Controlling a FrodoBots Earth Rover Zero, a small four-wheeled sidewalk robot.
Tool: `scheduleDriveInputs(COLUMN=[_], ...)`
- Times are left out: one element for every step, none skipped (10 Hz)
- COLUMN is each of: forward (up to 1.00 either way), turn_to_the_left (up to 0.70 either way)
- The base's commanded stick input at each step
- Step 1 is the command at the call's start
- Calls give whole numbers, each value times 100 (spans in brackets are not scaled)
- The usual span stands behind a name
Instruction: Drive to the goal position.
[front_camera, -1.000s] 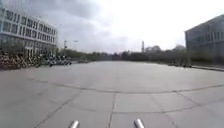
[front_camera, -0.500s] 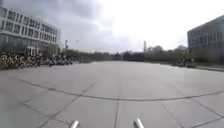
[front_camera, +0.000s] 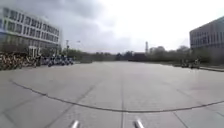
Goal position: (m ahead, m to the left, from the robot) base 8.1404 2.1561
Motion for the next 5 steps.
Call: scheduleDriveInputs(forward=[70, 70, 70, 70, 70], turn_to_the_left=[0, 0, 0, 0, 0])
